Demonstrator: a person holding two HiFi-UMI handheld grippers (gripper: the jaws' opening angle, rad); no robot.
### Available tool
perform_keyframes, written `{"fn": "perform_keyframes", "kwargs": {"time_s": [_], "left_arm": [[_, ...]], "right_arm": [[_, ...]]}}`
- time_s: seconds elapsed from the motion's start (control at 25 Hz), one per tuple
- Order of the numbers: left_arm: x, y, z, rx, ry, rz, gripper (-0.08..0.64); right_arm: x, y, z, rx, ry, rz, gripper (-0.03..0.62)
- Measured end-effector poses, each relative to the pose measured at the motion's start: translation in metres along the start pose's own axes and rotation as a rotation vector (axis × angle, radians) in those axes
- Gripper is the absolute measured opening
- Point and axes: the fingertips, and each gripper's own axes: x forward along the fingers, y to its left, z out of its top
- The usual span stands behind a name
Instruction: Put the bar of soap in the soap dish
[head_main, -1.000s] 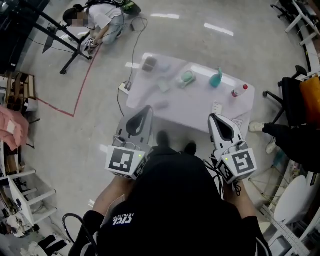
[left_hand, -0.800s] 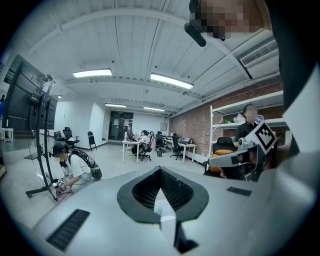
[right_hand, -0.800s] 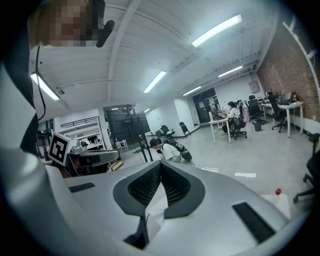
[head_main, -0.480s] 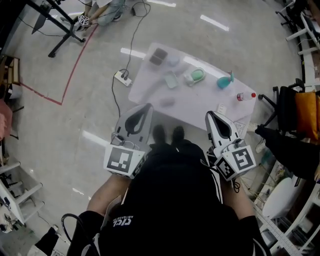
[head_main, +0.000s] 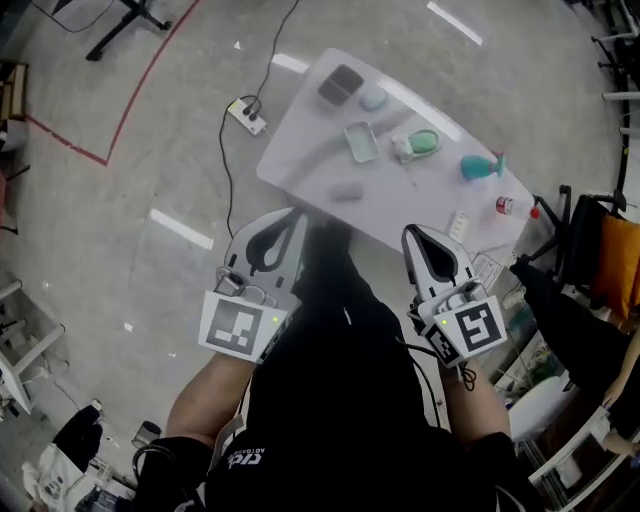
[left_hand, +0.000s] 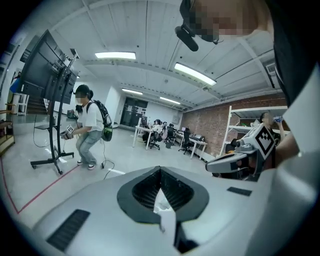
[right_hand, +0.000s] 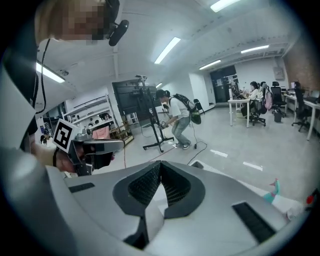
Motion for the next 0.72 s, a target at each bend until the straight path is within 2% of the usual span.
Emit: {"fn": "perform_keyframes", "kwargs": {"time_s": [0.28,0.52,0.6,0.72], "left_arm": [[0.033,0.034,-0.084,-0.094,0.089,0.054,0.008],[0.051,0.06,-0.165,-0.129,0.165,0.101,0.008],[0.054,0.062,-0.187,-0.145,0.193,0.107,0.008],[0.058,0.067,-0.208,-0.192,0.215,0.132,0.008]], "right_arm": [[0.073,-0.026,-0.065,-0.027,0.095,0.05,0.018],[0.114,-0.048,-0.128,0.043,0.155,0.073,0.018],[0.123,-0.055,-0.15,0.012,0.188,0.071,0.018],[0.14,-0.056,-0.183,-0.099,0.261,0.097,0.018]]}}
